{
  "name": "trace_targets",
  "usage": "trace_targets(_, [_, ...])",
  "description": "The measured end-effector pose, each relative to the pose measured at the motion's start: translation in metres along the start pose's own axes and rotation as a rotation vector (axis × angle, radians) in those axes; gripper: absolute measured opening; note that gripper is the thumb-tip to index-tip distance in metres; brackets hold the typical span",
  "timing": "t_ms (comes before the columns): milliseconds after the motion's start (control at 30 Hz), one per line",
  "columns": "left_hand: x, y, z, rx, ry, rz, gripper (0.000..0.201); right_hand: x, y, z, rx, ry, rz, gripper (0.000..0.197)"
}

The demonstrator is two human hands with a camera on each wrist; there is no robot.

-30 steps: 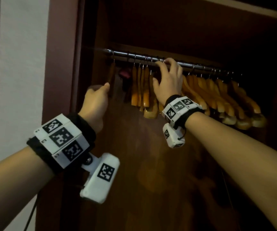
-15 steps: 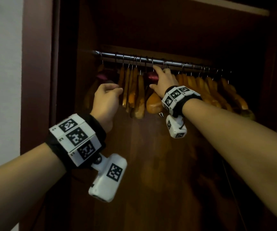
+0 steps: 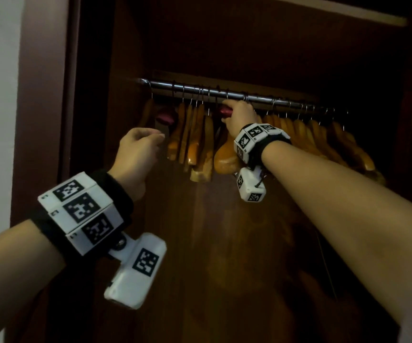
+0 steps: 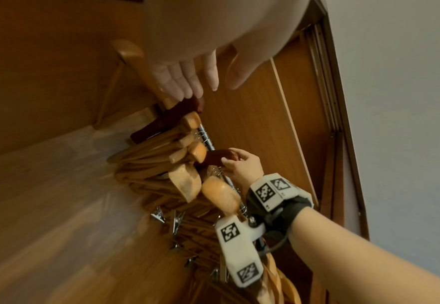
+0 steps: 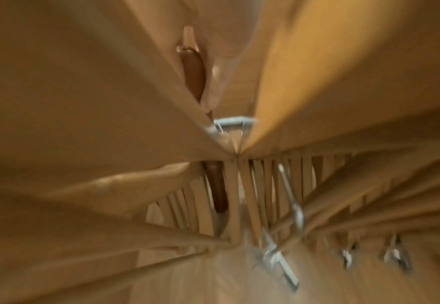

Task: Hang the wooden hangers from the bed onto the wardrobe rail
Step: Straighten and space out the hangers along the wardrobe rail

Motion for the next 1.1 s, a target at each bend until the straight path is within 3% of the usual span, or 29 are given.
trace_targets(200, [0.002, 0.003, -0.006, 0.000, -0.004, -0.021, 0.013, -0.001, 0.012, 0.007, 0.060, 0.118, -0.136, 0.054])
trace_targets(367, [0.001, -0.004, -0.014, -0.016, -0.001, -0.021, 0.013, 0.000, 0.010, 0.009, 0.075, 0.162, -0.127, 0.051])
trace_targets(433, [0.002, -0.009, -0.013, 0.032, 0.021, 0.028, 0.013, -0.002, 0.007, 0.010, 0.070, 0.178, -0.114, 0.049])
trace_targets(533, [0.010, -0.016, -0.006, 0.223, 0.115, 0.045, 0.012, -0.012, 0.006, 0.011, 0.059, 0.155, -0.089, 0.046])
trace_targets(633, [0.034, -0.022, 0.002, 0.428, 0.345, -0.143, 0.013, -0.022, 0.008, 0.010, 0.055, 0.135, -0.098, 0.045])
trace_targets(800, [0.073, -0.020, -0.012, 0.555, 0.866, -0.452, 0.025, -0.028, 0.007, 0.005, 0.096, 0.147, -0.091, 0.043])
trace_targets(933, [0.081, -0.018, -0.022, 0.518, 0.944, -0.607, 0.039, -0.028, 0.009, 0.002, 0.122, 0.130, -0.062, 0.042])
trace_targets(1100, [0.080, -0.006, -0.032, 0.493, 0.959, -0.665, 0.042, -0.033, 0.020, 0.000, 0.151, 0.026, -0.100, 0.042])
Point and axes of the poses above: each hand's wrist, its own y-axis towards the middle knuckle, its own x-axis out of the palm, z = x × y, the point moved 2 cm from there along y, towards the middle knuckle, and after that the axes turned 3 degrees about -y, right-handed, at the moved point
